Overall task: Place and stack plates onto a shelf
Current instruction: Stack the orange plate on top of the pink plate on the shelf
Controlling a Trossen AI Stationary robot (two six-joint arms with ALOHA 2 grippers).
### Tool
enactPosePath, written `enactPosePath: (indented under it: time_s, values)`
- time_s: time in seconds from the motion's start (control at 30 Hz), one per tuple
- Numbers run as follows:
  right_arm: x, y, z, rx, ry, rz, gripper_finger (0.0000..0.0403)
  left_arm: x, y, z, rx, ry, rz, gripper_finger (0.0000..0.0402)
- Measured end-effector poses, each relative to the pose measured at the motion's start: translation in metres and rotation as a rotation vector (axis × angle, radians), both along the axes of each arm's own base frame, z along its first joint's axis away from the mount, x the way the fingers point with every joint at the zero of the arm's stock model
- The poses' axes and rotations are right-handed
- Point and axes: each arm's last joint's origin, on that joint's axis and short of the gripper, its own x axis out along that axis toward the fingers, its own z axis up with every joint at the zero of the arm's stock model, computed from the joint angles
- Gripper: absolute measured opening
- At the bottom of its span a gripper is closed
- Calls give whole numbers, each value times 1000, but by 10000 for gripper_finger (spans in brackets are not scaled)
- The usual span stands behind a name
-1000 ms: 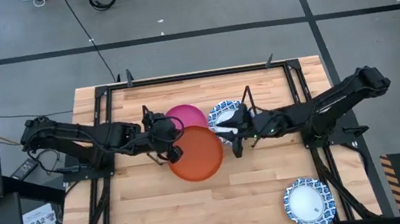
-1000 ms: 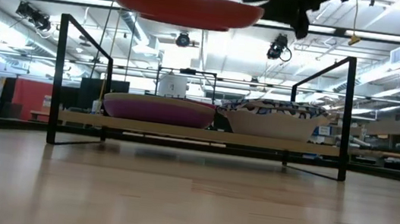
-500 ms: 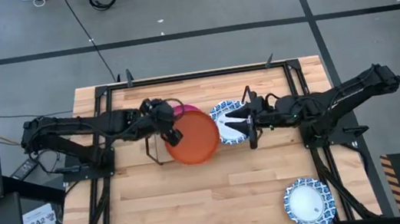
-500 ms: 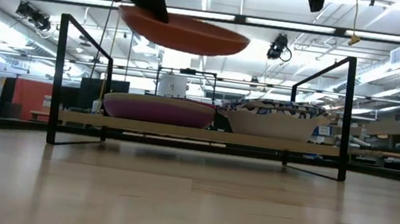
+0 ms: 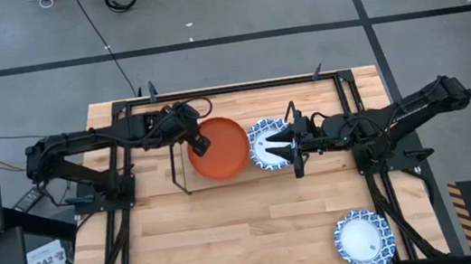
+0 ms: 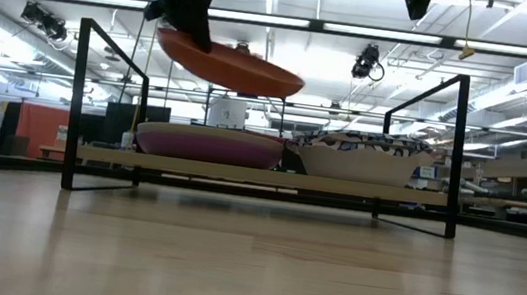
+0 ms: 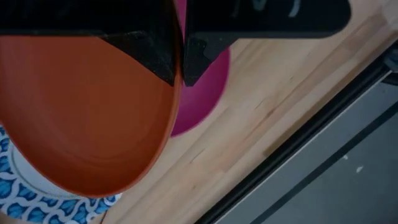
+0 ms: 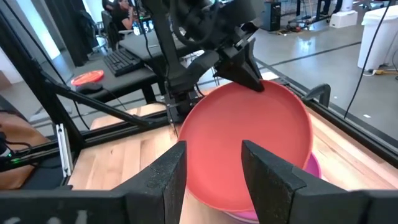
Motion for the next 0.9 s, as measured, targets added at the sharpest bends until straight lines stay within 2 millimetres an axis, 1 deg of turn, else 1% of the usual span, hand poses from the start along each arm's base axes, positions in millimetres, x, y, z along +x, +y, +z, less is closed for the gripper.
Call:
enactPosePath:
  time_s: [0.23,0.47,0.6,0.9]
  values:
    - [0,0,0,0,-1,-3,158,1,10,-3,-2,12,37,20]
    - [0,0,0,0,-1,-2,158,17,15,-26,-9,115,26,20]
    - [0,0,0,1,-3,-2,158,23,16,-35,-3,165,9,20]
    - [0,0,0,2,-4,-2,158,23,22,-39,-6,185,22,20]
